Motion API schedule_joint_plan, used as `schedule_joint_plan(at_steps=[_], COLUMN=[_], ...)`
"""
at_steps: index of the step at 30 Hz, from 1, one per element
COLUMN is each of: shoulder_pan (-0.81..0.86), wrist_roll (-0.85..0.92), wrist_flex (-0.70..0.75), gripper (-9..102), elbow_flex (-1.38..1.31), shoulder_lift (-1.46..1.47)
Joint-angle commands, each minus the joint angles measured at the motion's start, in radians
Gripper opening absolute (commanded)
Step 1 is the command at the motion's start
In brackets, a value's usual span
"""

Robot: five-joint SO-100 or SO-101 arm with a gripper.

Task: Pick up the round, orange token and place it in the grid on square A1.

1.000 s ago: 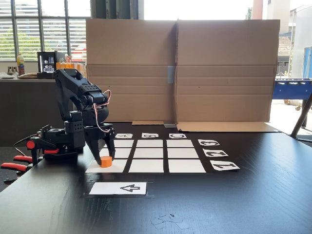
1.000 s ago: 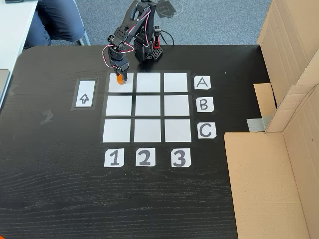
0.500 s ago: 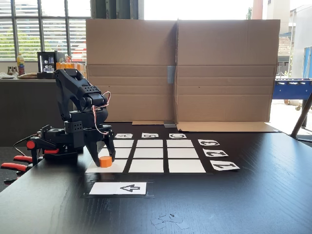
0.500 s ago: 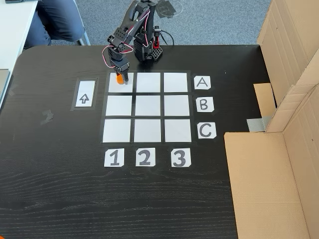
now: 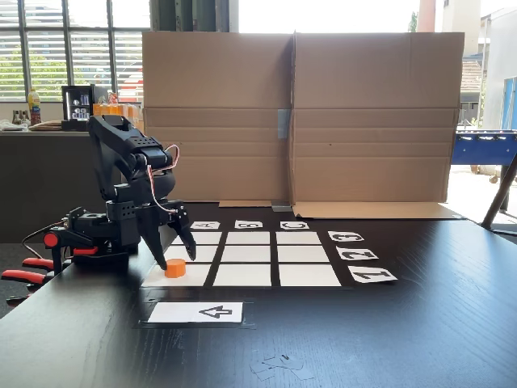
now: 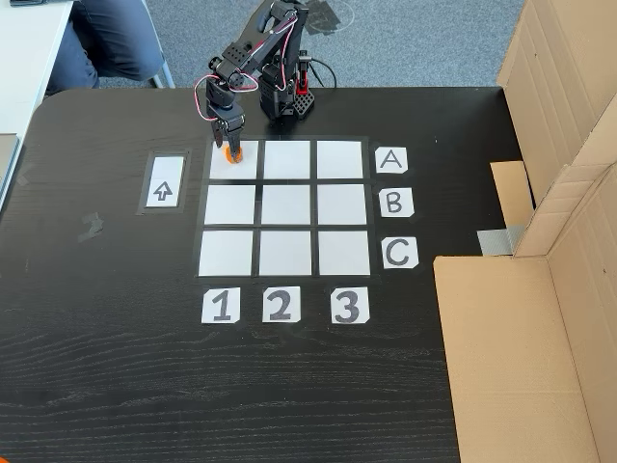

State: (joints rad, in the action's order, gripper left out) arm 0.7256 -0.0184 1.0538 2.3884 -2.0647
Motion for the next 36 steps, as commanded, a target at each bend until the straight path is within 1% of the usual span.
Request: schedule_joint_plan(at_steps=[1, 8, 18, 21, 30, 36], shoulder_pan=[0.034, 0.160, 0.413, 0.497, 0.707, 0.792], wrist_roll=[0.000, 0.021, 0.041, 0.040, 0.032, 0.031], wrist_flex=[-0.006, -0.006, 0.000, 0.009, 0.095, 0.221], gripper=[26, 27, 27, 27, 24, 22], elbow_flex=[-0.011, -0.049, -0.170, -0.166, -0.044, 0.043], shoulder_lift=[-0.103, -0.308, -0.535, -0.627, -0.884, -1.029])
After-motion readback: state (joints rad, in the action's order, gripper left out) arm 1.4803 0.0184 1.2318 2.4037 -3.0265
